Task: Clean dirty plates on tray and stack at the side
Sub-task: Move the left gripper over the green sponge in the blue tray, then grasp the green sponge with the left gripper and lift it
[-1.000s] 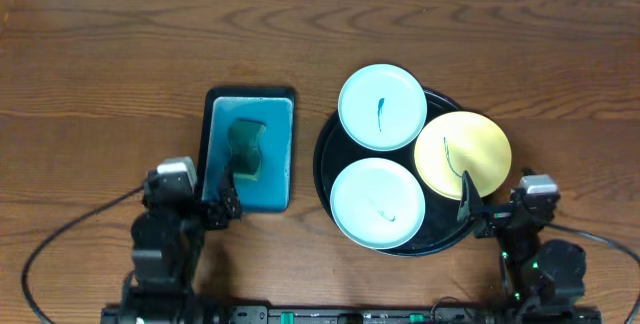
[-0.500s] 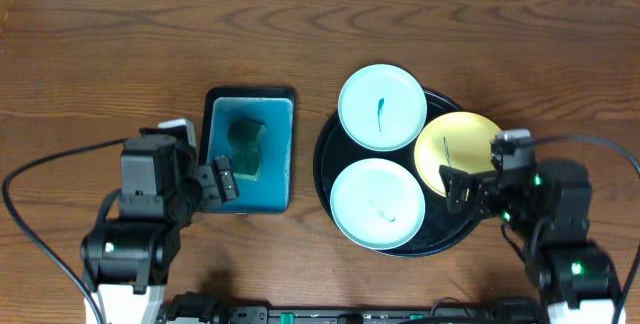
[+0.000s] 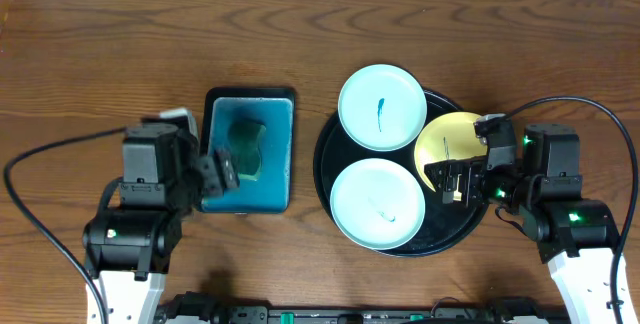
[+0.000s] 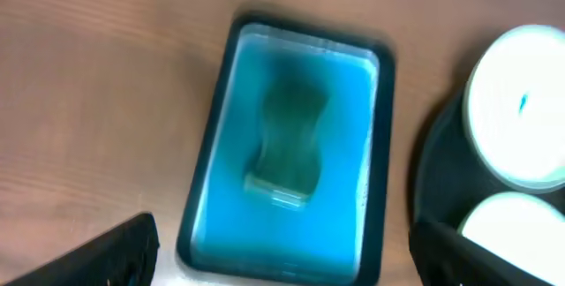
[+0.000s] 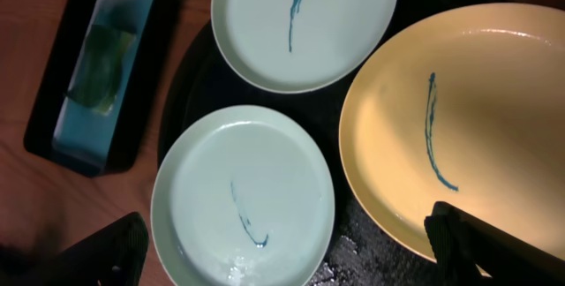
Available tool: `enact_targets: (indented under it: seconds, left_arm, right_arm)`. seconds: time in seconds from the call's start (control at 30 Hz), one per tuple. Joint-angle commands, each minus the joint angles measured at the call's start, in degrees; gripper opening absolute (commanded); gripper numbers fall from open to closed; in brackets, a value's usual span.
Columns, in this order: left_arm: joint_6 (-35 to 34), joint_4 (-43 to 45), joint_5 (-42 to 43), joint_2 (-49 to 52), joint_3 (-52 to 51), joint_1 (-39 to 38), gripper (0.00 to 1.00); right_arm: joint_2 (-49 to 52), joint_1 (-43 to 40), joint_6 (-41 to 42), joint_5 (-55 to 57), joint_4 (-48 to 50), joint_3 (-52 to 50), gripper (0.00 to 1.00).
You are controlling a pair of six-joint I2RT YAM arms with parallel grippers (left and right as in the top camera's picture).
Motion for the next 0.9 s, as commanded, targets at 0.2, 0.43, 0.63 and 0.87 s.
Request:
enact_targets:
  seconds: [0.2,0.43,0.63,0.87]
  left_arm:
    - [0.3,9.2,-0.7,12.0,1.4,0.2,0.85]
    - [0.3,13.9,0.5,26.1,1.4,0.1,0.81]
    - [0.3,18.6,1.4,36.4,1.4,-1.1,0.8]
    - [0.3,20.3,1.4,43.8,1.4,-1.5,0.72]
  right_arm:
    - [1.4,0.7,0.3,-0.9,-0.1,1.0,0.99]
    - [2.1,0.7,0.3,-1.0,-0.5,1.0,0.99]
    - [2.1,0.7,0.3,-1.0,-0.6,1.0,0.99]
    - [2.1,0.7,0.3,-0.9,-0.9,1.0,0.99]
